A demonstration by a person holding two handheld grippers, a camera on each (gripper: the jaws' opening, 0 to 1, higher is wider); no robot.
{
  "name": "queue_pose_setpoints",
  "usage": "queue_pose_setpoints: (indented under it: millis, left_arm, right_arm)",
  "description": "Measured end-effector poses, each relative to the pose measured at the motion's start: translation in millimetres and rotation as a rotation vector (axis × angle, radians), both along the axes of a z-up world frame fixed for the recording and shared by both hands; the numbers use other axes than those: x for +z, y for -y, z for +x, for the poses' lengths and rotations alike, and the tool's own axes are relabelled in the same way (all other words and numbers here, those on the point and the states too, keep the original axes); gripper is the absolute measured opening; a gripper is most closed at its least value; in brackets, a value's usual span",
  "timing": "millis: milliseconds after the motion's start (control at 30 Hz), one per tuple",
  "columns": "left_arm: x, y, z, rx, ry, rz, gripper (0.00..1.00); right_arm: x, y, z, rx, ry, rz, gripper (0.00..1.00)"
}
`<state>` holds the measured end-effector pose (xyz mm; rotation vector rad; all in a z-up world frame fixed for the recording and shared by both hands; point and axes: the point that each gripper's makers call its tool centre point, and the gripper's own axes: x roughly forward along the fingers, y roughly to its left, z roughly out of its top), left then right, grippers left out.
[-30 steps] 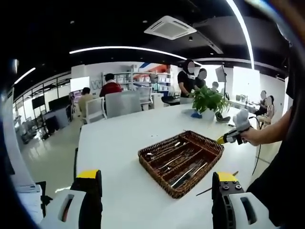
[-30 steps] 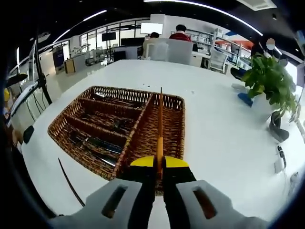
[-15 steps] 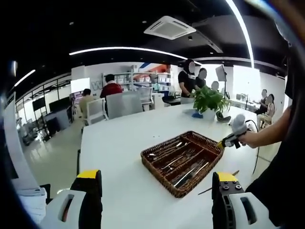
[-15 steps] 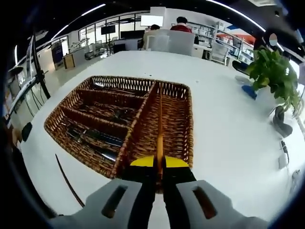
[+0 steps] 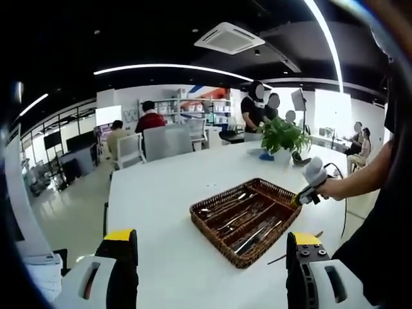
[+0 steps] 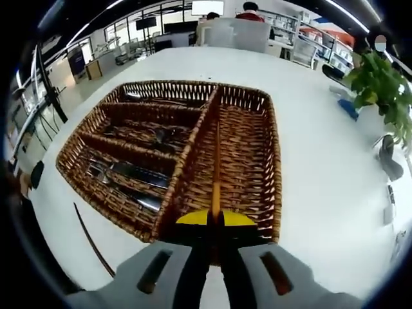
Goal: Arrange the knives, forks, and spoons in their matching storage slots by inserting each utensil handle-first until every utensil is classified and aligned in the correct compartment
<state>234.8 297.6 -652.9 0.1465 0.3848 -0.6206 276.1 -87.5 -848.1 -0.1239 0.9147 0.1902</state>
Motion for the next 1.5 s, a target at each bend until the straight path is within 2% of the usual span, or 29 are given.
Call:
queue_pose_setpoints:
  millis: [233,600,667,800,867,900,1067,1167,1267,1300,1433,1500]
  left_arm:
    - [-0.9,1,-1.3,0.003,0.001,0.01,1.0]
    - [-2.9,4,-3.4,0.007,-0.002,0.011,1.0]
    - [-1.4,5,-3.3,0.008,0.002,0.011,1.0]
    - [-1.5,8,-3.2,0.004,0.004,0.015,1.0]
    - [-0.8,8,-3.2,0.004,0.007,0.013,1.0]
    - [-1.0,9,-3.1,0.005,0.008,0.012,1.0]
    - [-0.9,14,-3.4,-0.001,0.009,0.008,1.0]
    - [-0.3,15,-3.0,-0.003,0.011,0.006,1.0]
    - [0.4,16,-2.9,-0.005,0.012,0.004,1.0]
    - [0.8,17,-2.8,-0.005,0.012,0.003,1.0]
    - [2.0,18,-2.1,-0.004,0.015,-0.001,1.0]
    - [2.9,21,-2.9,-0.007,0.018,-0.004,1.0]
  right_arm:
    - [-10.1,-2,1,-0.019,-0.06,0.023,0.01]
    - [-14.4,-1,3,-0.001,-0.067,0.03,0.03]
    - [-13.6,-2,3,0.023,-0.06,0.058,0.03]
    - [-6.8,0,3,0.051,-0.021,0.045,0.03]
    - [0.9,-5,10,0.069,0.036,0.089,0.03]
    - [3.7,-2,9,0.051,0.027,0.087,0.07]
    - [20.5,-3,23,0.065,0.115,0.104,0.32]
    - [29.9,0,31,0.084,0.167,0.07,0.43]
    - [34.6,-3,35,0.092,0.196,0.091,0.74]
    - [36.1,-3,36,0.096,0.205,0.087,0.8]
    - [39.9,-7,37,0.124,0.236,0.087,0.94]
    - [44.0,-11,37,0.138,0.266,0.113,0.97]
